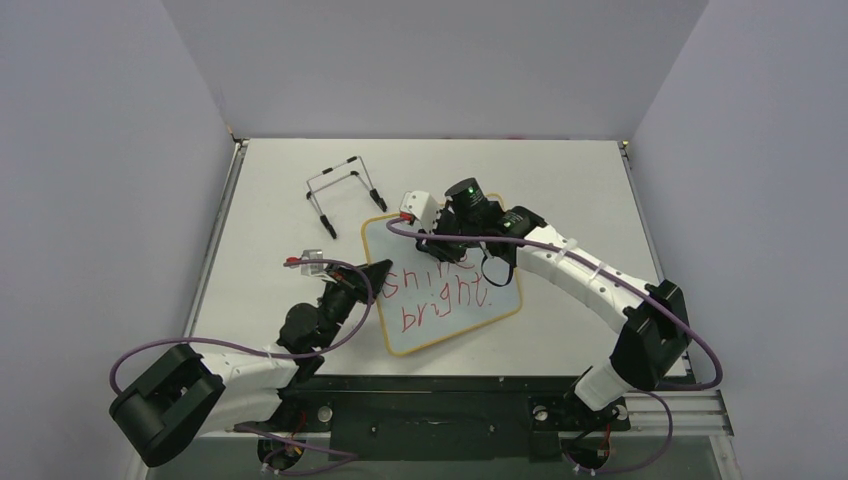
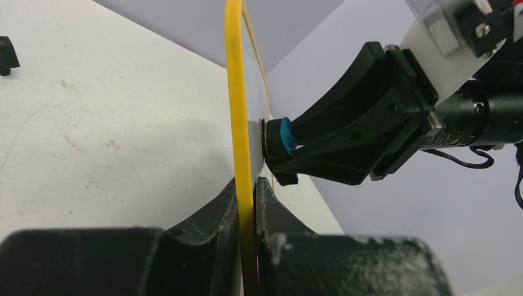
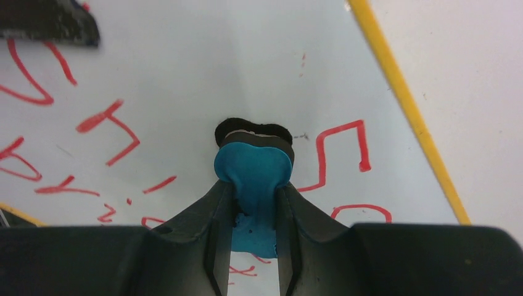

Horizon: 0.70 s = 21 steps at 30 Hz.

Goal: Erase the whiteboard
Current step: Erase the whiteboard at the center of the board.

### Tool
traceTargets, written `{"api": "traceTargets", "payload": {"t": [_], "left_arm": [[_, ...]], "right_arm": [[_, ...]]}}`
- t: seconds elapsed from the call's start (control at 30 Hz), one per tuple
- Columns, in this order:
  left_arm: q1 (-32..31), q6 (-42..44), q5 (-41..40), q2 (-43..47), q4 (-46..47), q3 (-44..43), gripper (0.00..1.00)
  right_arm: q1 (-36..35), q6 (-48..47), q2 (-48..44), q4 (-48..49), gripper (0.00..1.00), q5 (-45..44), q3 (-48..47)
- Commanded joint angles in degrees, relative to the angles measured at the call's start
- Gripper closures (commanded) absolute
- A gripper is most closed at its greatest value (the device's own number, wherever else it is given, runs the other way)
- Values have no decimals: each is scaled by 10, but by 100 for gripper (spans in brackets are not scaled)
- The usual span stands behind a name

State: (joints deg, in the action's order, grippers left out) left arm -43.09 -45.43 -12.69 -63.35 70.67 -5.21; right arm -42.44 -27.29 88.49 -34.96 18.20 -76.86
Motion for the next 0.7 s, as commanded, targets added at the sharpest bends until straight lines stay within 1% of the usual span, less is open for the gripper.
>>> {"api": "traceTargets", "payload": {"t": [0.0, 0.07, 0.17, 0.27, 0.37, 0.4, 0.47, 0.57, 0.67], "left_arm": [[-7, 45, 51, -10, 9, -18, 100], [-7, 44, 51, -10, 11, -17, 100], [-7, 44, 50, -8, 11, -16, 100], [-7, 46, 50, -10, 10, -16, 100], [-7, 47, 50, -12, 13, -16, 100], [-7, 47, 50, -13, 13, -16, 100], [-7, 47, 50, -12, 14, -17, 100], [-7, 47, 50, -8, 12, -15, 100], [-7, 48, 50, -3, 9, -13, 100]], "right_arm": [[-2, 89, -21, 106, 100, -35, 5], [3, 94, -22, 111, 100, -62, 7], [26, 72, -17, 87, 100, -60, 0], [38, -4, -15, 21, 100, -14, -12], [38, -54, -13, -26, 100, 38, -18], [34, -75, -8, -47, 100, 64, -21], [17, -100, -1, -69, 100, 81, -23], [-10, -109, 7, -74, 100, 86, -26], [-31, -72, 11, -44, 100, 71, -27]]}}
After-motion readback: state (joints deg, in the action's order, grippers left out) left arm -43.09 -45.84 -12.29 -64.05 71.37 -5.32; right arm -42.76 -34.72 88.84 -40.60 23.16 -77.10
